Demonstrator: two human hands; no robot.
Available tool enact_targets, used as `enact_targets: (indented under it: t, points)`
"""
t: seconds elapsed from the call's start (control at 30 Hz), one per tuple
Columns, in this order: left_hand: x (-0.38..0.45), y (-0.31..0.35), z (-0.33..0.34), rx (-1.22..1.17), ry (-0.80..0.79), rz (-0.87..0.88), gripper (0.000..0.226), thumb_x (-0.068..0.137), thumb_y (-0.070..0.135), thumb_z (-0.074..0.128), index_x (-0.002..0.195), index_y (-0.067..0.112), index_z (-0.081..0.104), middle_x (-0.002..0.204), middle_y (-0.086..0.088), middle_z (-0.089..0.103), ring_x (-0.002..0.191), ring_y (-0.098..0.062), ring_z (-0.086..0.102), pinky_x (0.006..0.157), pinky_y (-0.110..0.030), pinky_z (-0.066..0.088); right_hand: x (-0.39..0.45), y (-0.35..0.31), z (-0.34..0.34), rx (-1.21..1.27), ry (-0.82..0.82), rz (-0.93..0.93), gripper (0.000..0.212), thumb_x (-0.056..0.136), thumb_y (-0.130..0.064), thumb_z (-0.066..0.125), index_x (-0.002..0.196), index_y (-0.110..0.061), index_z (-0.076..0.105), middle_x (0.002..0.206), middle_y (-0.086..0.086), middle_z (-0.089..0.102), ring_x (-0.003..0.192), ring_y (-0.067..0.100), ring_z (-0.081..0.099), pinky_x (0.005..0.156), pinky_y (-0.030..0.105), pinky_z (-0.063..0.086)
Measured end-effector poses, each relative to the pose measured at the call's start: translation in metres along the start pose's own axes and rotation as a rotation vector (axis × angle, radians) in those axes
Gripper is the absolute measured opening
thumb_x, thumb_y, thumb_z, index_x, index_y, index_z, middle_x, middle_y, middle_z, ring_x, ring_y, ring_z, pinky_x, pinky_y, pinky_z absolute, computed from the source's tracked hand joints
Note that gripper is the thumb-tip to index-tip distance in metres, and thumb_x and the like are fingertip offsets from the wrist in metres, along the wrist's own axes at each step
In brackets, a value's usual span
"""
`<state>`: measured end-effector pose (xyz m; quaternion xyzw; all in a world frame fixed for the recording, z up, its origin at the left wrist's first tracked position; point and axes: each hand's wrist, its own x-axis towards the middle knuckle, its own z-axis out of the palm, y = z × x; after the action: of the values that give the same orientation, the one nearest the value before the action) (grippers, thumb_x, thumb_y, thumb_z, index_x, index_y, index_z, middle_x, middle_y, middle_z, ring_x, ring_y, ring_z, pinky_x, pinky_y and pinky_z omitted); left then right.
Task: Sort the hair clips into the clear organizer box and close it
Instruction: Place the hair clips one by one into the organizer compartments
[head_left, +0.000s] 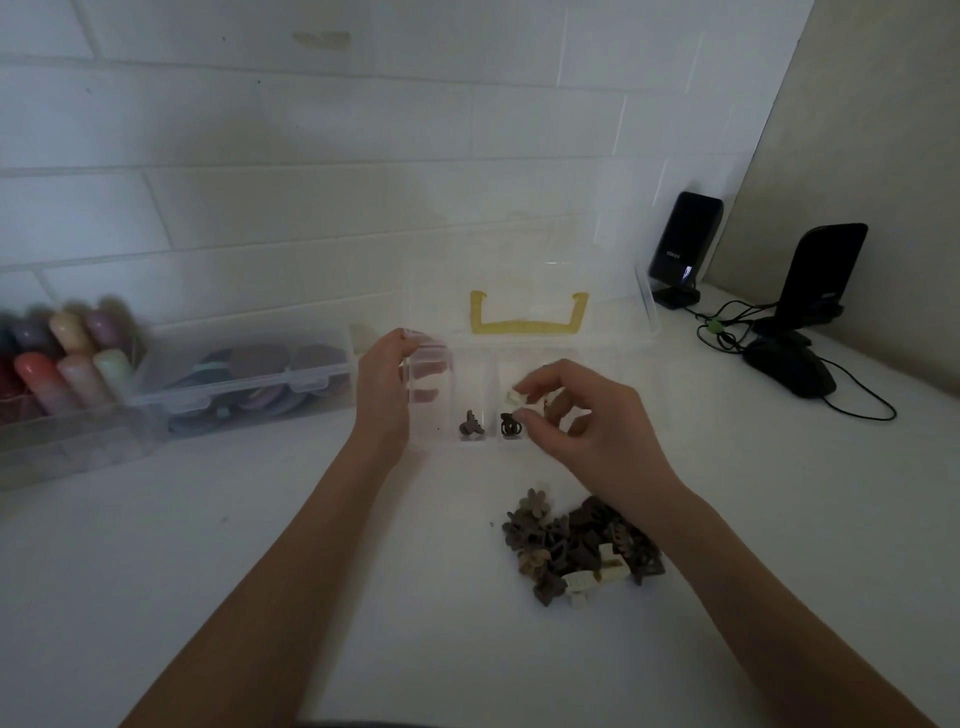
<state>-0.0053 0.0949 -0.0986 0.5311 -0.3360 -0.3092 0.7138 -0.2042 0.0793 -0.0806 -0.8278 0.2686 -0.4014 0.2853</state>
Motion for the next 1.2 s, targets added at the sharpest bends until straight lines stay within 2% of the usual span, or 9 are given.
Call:
enact_targets:
  t: [0.17,0.27,0.37,0.5,0.63,0.73,0.83,1.03,1.2]
  points:
    - [-0.003,0.0,0.0,0.013,0.001,0.104,0.021,0.087,0.015,0.042,0.075,0.011,0.059,0.066,0.009,0.067,0.064,-0.005,0.064,0.056,-0.021,0.049,0.016,-0.024,0.032,-0.304,-0.171,-0.224,0.014,0.085,-0.024,0.063,0.093,-0.025,0.052,0.085,-0.017,0.055,0.059,0.005,0.047,0.052,0.019,0.038]
    - [-0.005,0.002,0.001,-0.017,0.009,0.109,0.021,0.082,0.018,0.045,0.068,0.015,0.059,0.063,0.009,0.064,0.06,-0.004,0.06,0.05,-0.017,0.046,0.025,-0.021,0.047,-0.475,-0.184,-0.306,0.014,0.084,-0.021,0.065,0.096,-0.022,0.057,0.096,-0.011,0.055,0.067,0.0,0.033,0.054,0.025,0.034]
    - [-0.002,0.0,0.001,-0.032,0.024,0.036,0.022,0.087,0.016,0.042,0.075,0.013,0.06,0.07,0.006,0.068,0.066,-0.009,0.065,0.057,-0.024,0.049,0.024,-0.014,0.039,-0.423,-0.195,-0.194,0.016,0.085,-0.024,0.064,0.101,-0.026,0.061,0.089,-0.01,0.052,0.072,0.006,0.047,0.059,0.027,0.041]
    - [0.003,-0.001,-0.001,-0.022,0.015,-0.026,0.022,0.09,0.019,0.04,0.081,0.014,0.06,0.087,-0.004,0.068,0.075,-0.018,0.064,0.063,-0.03,0.045,0.013,0.0,-0.002,-0.344,-0.288,-0.079,0.004,0.083,-0.03,0.067,0.087,-0.028,0.067,0.065,-0.012,0.053,0.058,0.004,0.047,0.06,0.023,0.044]
    - [0.003,-0.003,-0.001,-0.016,0.017,-0.011,0.024,0.09,0.019,0.039,0.078,0.016,0.06,0.088,-0.006,0.067,0.075,-0.019,0.063,0.062,-0.03,0.045,-0.005,0.017,-0.029,-0.489,-0.502,0.014,0.017,0.082,-0.043,0.065,0.098,-0.043,0.069,0.082,-0.013,0.07,0.066,0.001,0.06,0.07,0.022,0.05]
    - [0.004,-0.003,-0.001,-0.017,0.021,-0.008,0.024,0.09,0.019,0.04,0.078,0.016,0.06,0.087,-0.006,0.068,0.074,-0.019,0.063,0.062,-0.03,0.045,-0.012,0.024,-0.03,-0.497,-0.562,0.044,0.03,0.083,-0.047,0.06,0.112,-0.051,0.059,0.058,-0.011,0.058,0.052,0.002,0.05,0.058,0.012,0.041]
    - [0.004,-0.003,0.0,-0.022,0.023,-0.006,0.024,0.09,0.018,0.04,0.076,0.017,0.06,0.086,-0.005,0.068,0.072,-0.018,0.063,0.061,-0.029,0.046,-0.013,0.025,-0.027,-0.471,-0.599,0.005,0.032,0.085,-0.045,0.059,0.116,-0.053,0.056,0.048,-0.011,0.049,0.05,0.005,0.046,0.055,0.014,0.038]
    - [0.005,-0.002,0.0,-0.055,0.007,-0.023,0.021,0.088,0.018,0.042,0.076,0.018,0.059,0.084,-0.003,0.066,0.075,-0.021,0.062,0.058,-0.026,0.046,-0.012,0.023,-0.02,-0.396,-0.574,0.016,0.012,0.083,-0.035,0.067,0.093,-0.037,0.071,0.049,-0.009,0.042,0.051,0.003,0.046,0.05,0.015,0.03]
    - [0.003,-0.003,0.001,-0.058,0.019,-0.021,0.019,0.087,0.019,0.043,0.076,0.019,0.059,0.084,-0.003,0.067,0.072,-0.018,0.063,0.059,-0.027,0.046,-0.012,0.018,-0.02,-0.204,-0.387,-0.033,0.003,0.076,-0.03,0.073,0.079,-0.031,0.073,0.065,-0.006,0.06,0.058,0.011,0.049,0.053,0.024,0.043]
